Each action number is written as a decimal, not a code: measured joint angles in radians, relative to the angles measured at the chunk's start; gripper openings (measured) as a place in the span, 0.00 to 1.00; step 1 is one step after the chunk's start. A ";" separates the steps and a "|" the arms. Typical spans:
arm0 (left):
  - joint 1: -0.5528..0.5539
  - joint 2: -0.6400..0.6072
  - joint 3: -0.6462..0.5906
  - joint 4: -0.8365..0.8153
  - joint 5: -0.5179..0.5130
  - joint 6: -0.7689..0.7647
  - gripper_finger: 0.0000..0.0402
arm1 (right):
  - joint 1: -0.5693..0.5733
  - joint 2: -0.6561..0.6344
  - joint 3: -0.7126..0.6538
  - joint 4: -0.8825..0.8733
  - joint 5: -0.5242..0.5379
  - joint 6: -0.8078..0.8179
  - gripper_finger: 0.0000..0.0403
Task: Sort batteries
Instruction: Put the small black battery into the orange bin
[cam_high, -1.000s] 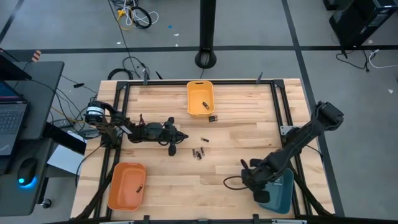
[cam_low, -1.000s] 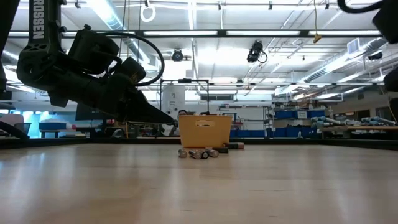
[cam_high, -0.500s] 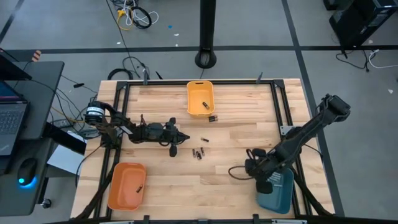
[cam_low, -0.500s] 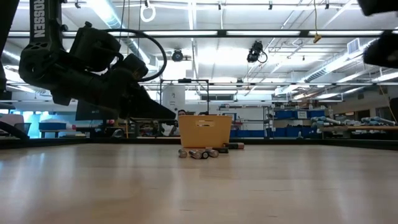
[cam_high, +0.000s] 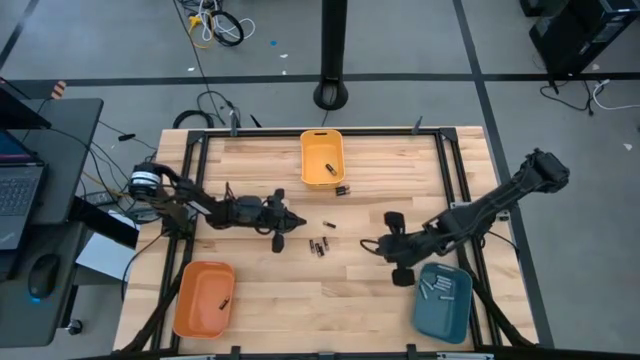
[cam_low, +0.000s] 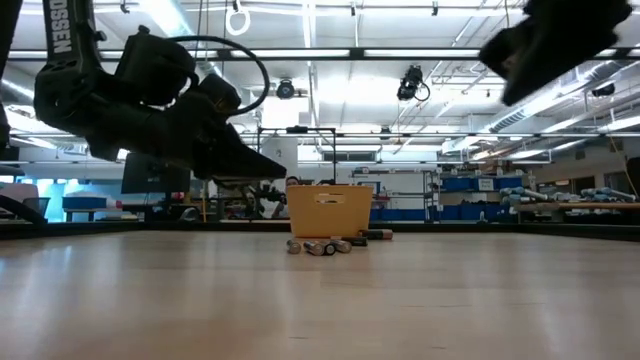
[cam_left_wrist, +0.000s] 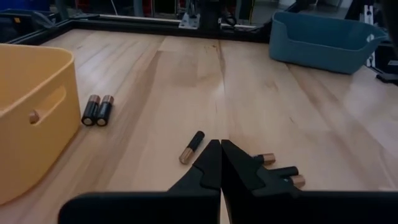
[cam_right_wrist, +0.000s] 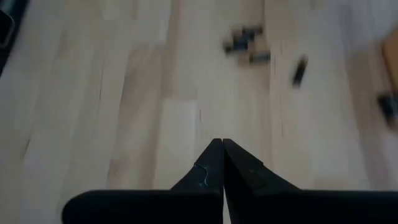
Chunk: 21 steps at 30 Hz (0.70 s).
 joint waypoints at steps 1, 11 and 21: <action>0.000 -0.016 0.000 -0.018 0.000 0.002 0.02 | -0.013 0.000 -0.015 0.049 0.000 -0.037 0.02; 0.000 -0.193 0.000 -0.263 0.000 0.009 0.02 | -0.164 0.000 -0.264 0.562 -0.103 -0.146 0.02; 0.000 -0.229 0.084 -0.493 -0.008 0.030 0.02 | -0.297 0.095 -0.398 0.906 -0.090 -0.094 0.04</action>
